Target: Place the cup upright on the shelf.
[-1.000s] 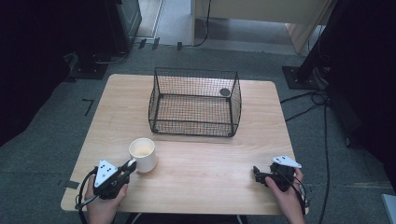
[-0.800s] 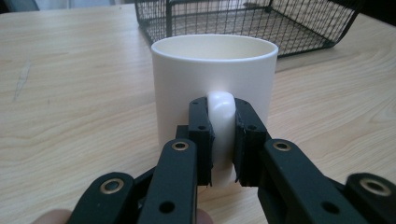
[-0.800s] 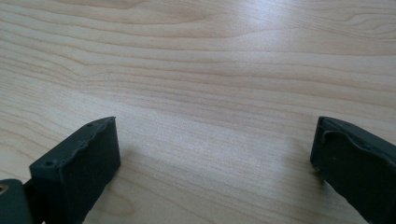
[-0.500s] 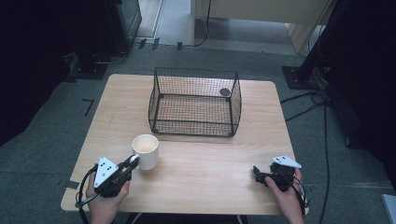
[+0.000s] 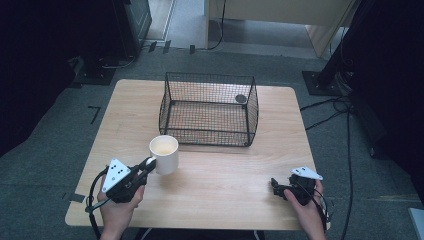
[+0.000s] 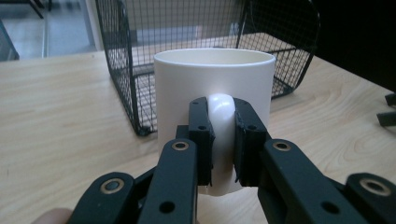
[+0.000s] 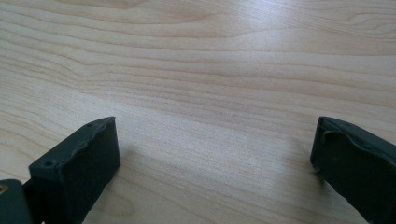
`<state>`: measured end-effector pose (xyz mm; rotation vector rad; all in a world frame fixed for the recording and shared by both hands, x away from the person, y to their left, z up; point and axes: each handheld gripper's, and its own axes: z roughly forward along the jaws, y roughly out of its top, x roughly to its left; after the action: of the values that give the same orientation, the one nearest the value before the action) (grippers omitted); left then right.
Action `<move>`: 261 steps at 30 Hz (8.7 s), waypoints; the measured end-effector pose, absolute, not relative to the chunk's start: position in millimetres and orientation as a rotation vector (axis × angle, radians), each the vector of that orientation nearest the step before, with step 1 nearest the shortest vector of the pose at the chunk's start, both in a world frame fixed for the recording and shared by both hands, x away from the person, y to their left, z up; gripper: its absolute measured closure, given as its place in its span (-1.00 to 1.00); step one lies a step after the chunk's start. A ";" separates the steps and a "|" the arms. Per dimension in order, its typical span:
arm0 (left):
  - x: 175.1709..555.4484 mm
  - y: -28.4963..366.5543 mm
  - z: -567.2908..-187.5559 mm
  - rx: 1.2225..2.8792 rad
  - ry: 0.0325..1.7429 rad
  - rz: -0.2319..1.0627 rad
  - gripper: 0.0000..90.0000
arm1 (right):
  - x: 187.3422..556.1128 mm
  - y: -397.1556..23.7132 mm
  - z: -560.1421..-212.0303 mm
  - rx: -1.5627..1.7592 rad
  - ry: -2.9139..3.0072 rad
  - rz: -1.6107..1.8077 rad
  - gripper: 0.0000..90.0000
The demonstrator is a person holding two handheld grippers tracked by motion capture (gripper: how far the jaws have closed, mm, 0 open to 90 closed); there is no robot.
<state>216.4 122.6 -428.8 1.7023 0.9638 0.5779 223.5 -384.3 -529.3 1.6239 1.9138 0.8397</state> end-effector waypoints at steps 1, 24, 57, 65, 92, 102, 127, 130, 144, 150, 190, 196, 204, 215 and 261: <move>217.6 121.1 -426.2 1.698 0.959 0.580 0.81 | 223.6 -384.3 -529.3 1.624 1.914 0.840 -0.98; 251.3 86.5 -373.4 1.656 0.827 0.621 0.81 | 223.5 -384.3 -529.3 1.623 1.914 0.839 -0.98; 336.7 36.5 -368.6 1.593 0.869 0.662 0.81 | 223.4 -384.1 -529.3 1.625 1.913 0.841 -0.98; 357.5 24.8 -377.8 1.613 0.903 0.661 0.81 | 223.4 -384.1 -529.3 1.624 1.913 0.840 -0.98; 416.5 -5.2 -396.1 1.719 1.000 0.632 0.81 | 223.4 -384.2 -529.3 1.624 1.913 0.841 -0.98; 432.0 -12.6 -396.9 1.755 1.034 0.628 0.81 | 223.4 -384.1 -529.3 1.624 1.913 0.841 -0.98; 451.3 -17.7 -418.1 1.942 1.145 0.542 0.80 | 222.0 -384.1 -529.2 1.625 1.916 0.841 -0.98; 451.0 -17.9 -416.9 1.962 1.152 0.533 0.80 | 222.0 -384.1 -529.2 1.625 1.916 0.841 -0.98; 446.3 -4.0 -410.6 1.951 1.194 0.496 0.70 | 222.0 -384.1 -529.2 1.625 1.916 0.841 -0.98; 441.1 -0.6 -404.1 1.967 1.177 0.526 0.72 | 222.0 -384.1 -529.2 1.625 1.916 0.841 -0.98; 382.0 42.5 -378.6 1.769 1.085 0.497 -1.00 | 222.0 -384.1 -529.2 1.625 1.916 0.841 -0.98; 368.0 59.0 -382.4 1.753 1.088 0.511 -1.00 | 222.0 -384.1 -529.2 1.624 1.916 0.842 -0.98; 352.1 85.3 -396.4 1.744 1.117 0.524 -1.00 | 222.1 -384.2 -529.2 1.622 1.917 0.841 -0.98; 327.9 117.2 -408.7 1.721 1.136 0.555 -1.00 | 222.0 -384.0 -529.2 1.625 1.916 0.841 -0.98; 267.6 199.1 -489.7 1.797 1.322 0.630 -1.00 | 221.9 -384.0 -529.2 1.624 1.917 0.840 -0.98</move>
<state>267.6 199.1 -489.7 1.7970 1.3218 0.6300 221.9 -384.0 -529.2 1.6244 1.9169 0.8401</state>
